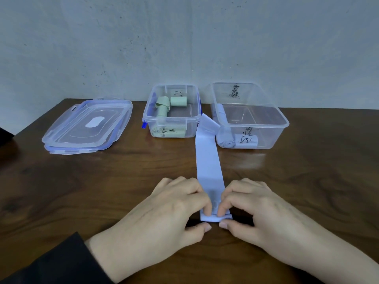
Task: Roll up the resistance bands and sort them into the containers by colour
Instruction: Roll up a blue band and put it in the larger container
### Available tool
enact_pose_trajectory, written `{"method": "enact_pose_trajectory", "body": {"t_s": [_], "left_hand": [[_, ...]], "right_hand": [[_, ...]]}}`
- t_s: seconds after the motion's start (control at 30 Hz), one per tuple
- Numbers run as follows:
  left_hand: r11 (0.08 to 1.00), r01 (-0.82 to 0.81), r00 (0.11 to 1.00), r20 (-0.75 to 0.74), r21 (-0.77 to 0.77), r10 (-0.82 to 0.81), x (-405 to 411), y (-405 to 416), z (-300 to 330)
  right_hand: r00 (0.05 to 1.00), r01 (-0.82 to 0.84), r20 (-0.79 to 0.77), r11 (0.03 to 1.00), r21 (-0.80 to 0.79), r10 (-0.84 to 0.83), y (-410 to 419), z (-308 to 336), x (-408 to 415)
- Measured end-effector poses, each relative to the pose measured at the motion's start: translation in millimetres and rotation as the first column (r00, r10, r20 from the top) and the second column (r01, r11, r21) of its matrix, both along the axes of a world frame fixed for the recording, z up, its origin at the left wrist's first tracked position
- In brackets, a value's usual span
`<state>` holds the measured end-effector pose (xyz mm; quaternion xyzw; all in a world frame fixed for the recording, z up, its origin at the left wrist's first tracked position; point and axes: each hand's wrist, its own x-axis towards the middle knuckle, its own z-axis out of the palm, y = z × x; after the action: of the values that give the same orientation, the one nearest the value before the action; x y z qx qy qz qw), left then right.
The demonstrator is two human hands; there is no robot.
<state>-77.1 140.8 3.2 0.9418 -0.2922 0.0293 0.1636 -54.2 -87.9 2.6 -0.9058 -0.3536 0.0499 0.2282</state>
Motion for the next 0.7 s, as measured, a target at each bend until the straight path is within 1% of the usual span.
{"method": "enact_pose_trajectory", "body": {"t_s": [0.1, 0.23, 0.33, 0.5, 0.6, 0.7], "left_hand": [[1.000, -0.009, 1.000, 0.016, 0.013, 0.009, -0.1, -1.0, 1.2], [1.000, -0.016, 1.000, -0.002, 0.000, 0.016, -2.6, -1.1, 1.9], [0.999, -0.033, 0.999, 0.006, -0.010, 0.033, -2.9, -2.4, 2.1], [0.996, -0.092, 0.994, 0.053, -0.017, 0.093, -1.8, -4.3, -1.0], [0.992, -0.118, 0.992, 0.047, -0.032, 0.120, 1.0, -3.1, -2.4], [0.995, -0.098, 0.994, 0.040, -0.034, 0.099, 1.6, -2.2, -2.0]], "right_hand": [[1.000, 0.010, 0.008, 1.000, 0.014, -0.010, 1.4, 0.4, -1.4], [0.999, 0.014, -0.051, 0.999, 0.038, -0.012, 3.1, 5.0, -3.8], [0.997, 0.047, -0.069, 0.997, 0.059, -0.043, 4.7, 5.5, -3.5], [0.998, 0.057, -0.020, 0.997, 0.060, -0.056, 5.0, 1.9, -1.5], [0.997, 0.069, -0.023, 0.997, 0.046, -0.068, 3.2, 2.3, -0.2], [0.998, 0.052, -0.019, 0.999, 0.008, -0.052, 2.0, 1.1, 0.8]]}}
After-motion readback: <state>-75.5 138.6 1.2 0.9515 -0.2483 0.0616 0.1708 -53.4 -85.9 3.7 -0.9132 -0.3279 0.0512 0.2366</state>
